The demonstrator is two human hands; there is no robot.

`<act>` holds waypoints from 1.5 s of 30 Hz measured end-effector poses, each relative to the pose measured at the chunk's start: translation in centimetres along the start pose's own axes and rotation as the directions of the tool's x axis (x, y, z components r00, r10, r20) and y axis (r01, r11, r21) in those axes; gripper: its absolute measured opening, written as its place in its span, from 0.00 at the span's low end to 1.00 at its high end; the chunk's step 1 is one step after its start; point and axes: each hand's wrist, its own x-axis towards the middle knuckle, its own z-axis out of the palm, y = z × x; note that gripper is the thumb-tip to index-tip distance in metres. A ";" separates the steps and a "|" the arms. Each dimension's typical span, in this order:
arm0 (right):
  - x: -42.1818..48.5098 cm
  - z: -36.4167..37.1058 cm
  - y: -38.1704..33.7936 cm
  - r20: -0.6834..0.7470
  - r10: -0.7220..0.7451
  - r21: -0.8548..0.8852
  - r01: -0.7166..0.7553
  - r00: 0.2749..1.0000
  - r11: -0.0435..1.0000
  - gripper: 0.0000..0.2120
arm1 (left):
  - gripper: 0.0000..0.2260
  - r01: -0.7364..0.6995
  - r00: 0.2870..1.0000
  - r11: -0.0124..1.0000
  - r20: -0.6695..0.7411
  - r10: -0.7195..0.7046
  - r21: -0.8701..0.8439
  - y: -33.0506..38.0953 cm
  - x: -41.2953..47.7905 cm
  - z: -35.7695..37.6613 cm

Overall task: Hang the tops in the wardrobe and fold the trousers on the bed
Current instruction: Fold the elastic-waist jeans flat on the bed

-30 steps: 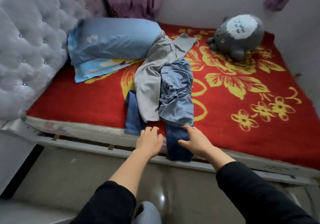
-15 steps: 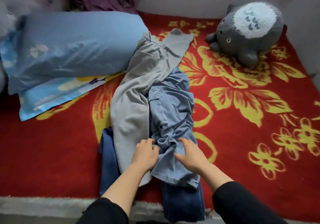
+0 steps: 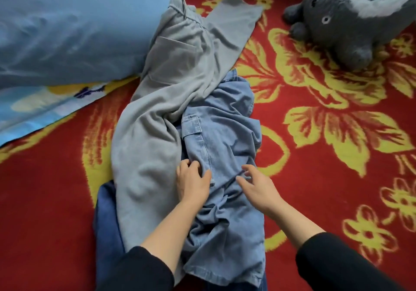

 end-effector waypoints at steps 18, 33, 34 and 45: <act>0.9 -4.0 1.5 0.204 0.196 0.271 -0.248 0.959 0.930 0.09 | 0.05 -0.480 0.436 0.844 0.771 0.464 -0.237 1.7 -9.2 -2.1; -6.7 -13.4 10.6 0.622 0.217 0.385 -0.535 0.752 0.752 0.08 | 0.23 -0.601 0.795 0.602 0.470 0.384 0.525 10.5 -1.9 1.3; -7.1 -14.3 11.2 0.612 0.245 0.352 -0.536 0.752 0.767 0.08 | 0.18 -0.636 0.766 0.605 0.486 0.421 0.478 10.5 -1.9 1.4; -3.1 -20.8 8.5 -0.558 0.105 0.347 0.118 0.823 0.930 0.07 | 0.12 -0.048 0.922 0.947 0.350 0.164 -0.317 22.9 -5.1 -7.9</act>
